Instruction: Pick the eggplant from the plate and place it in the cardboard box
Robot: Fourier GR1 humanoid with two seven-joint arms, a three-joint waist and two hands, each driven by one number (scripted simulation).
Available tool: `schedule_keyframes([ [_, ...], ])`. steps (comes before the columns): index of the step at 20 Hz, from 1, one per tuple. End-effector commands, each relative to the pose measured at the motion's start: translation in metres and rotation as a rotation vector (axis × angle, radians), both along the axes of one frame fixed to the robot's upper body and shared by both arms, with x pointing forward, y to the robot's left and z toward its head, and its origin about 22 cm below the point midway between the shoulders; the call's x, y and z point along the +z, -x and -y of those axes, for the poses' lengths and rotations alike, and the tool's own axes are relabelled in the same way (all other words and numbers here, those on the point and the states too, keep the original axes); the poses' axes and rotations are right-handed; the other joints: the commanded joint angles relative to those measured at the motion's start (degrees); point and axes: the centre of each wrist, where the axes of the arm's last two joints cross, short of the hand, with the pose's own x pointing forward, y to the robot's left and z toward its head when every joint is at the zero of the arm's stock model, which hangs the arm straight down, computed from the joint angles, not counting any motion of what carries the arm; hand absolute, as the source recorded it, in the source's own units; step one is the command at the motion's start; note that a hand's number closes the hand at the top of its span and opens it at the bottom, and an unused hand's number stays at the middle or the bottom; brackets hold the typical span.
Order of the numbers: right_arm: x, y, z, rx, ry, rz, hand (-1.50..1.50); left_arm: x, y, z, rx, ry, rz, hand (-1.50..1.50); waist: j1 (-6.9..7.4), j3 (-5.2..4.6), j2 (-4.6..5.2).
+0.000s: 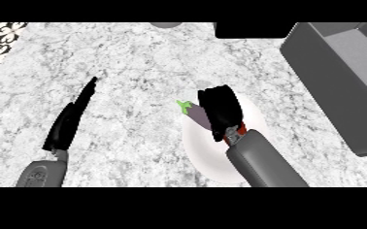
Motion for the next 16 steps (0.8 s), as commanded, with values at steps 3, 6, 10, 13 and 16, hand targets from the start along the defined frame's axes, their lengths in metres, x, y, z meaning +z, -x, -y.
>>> schedule_keyframes([
  [3, -0.013, 0.049, 0.096, 0.298, 0.013, -0.023, 1.5, -0.004, 0.008, -0.007, 0.045, 0.0, -0.018, 0.0, -3.12, 0.18, -0.64],
  [6, 0.011, 0.058, 0.156, 0.375, 0.019, 0.021, 1.5, -0.006, 0.009, -0.011, 0.07, -0.005, -0.018, 0.0, -4.37, 0.15, -0.65],
  [10, 0.055, 0.073, 0.218, 0.379, -0.014, 0.13, 1.5, -0.008, 0.009, -0.017, 0.056, 0.007, -0.006, 0.0, -2.98, 0.09, -0.18],
  [13, 0.1, 0.088, 0.229, 0.339, -0.063, 0.209, 1.5, -0.004, 0.015, -0.023, 0.029, 0.0, -0.005, 0.0, -2.23, 0.02, -0.29],
  [16, 0.131, 0.091, 0.269, 0.257, -0.067, 0.334, 1.5, -0.004, 0.012, -0.014, 0.035, 0.003, -0.004, 0.0, -2.51, 0.07, -0.2],
])
